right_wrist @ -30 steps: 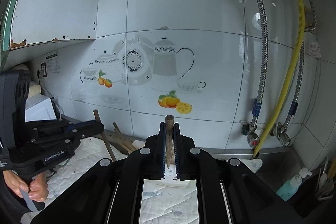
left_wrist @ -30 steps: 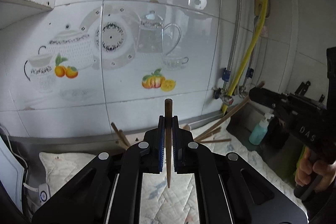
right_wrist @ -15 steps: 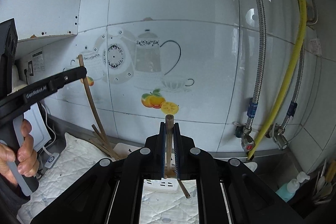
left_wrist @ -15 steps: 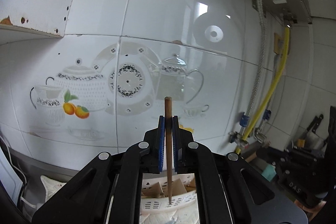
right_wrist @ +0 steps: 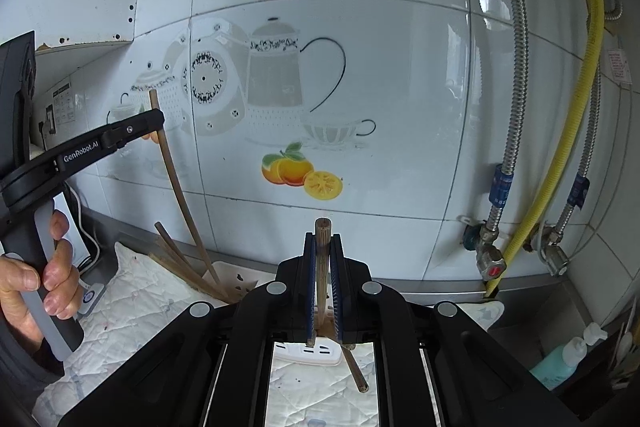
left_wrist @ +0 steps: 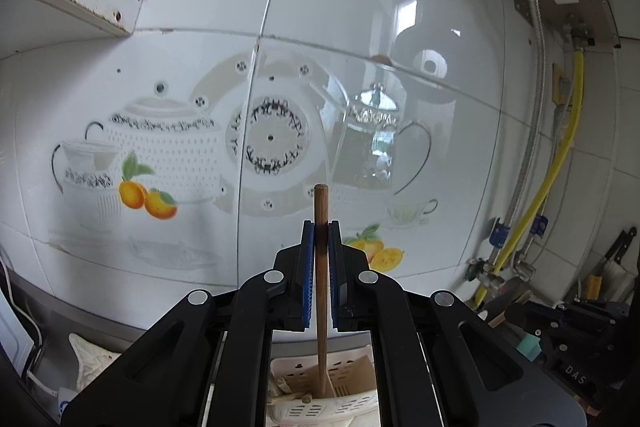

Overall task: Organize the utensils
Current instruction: 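Lower the left gripper's chopstick into the holder and open while the right releases its own, then pull both open grippers back from the holder over the mat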

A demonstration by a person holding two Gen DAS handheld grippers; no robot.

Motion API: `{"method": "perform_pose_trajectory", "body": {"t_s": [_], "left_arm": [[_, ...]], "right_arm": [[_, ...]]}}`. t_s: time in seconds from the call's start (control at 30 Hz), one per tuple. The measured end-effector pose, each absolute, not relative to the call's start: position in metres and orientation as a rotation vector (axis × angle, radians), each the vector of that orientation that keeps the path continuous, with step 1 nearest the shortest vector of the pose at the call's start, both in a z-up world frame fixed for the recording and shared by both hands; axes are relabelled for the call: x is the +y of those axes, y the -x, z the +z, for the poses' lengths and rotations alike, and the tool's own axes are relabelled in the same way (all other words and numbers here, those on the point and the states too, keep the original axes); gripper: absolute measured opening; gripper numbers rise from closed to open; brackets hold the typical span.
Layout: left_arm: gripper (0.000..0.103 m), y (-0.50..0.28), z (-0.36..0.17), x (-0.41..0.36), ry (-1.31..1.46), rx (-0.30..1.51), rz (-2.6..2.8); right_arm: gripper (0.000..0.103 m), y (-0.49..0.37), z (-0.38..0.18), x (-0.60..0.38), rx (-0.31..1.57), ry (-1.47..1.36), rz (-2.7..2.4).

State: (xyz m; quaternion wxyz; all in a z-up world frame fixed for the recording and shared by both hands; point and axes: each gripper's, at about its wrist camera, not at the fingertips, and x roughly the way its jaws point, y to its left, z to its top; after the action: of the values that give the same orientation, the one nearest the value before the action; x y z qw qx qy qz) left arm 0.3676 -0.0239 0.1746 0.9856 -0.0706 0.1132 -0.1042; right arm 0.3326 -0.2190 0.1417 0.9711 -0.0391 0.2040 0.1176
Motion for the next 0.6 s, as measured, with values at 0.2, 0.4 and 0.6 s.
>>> {"method": "perform_pose_trajectory", "body": {"t_s": [0.2, 0.4, 0.6], "left_arm": [[0.006, -0.375, 0.160, -0.027, 0.121, 0.286, -0.208], [0.025, -0.365, 0.159, -0.029, 0.105, 0.303, -0.212], [0.055, -0.338, 0.160, -0.030, 0.072, 0.306, -0.200]], "right_arm": [[0.007, -0.339, 0.132, -0.219, 0.439, 0.075, 0.236], [0.012, -0.334, 0.133, -0.224, 0.438, 0.065, 0.232], [0.016, -0.311, 0.137, -0.229, 0.420, 0.053, 0.235]]}}
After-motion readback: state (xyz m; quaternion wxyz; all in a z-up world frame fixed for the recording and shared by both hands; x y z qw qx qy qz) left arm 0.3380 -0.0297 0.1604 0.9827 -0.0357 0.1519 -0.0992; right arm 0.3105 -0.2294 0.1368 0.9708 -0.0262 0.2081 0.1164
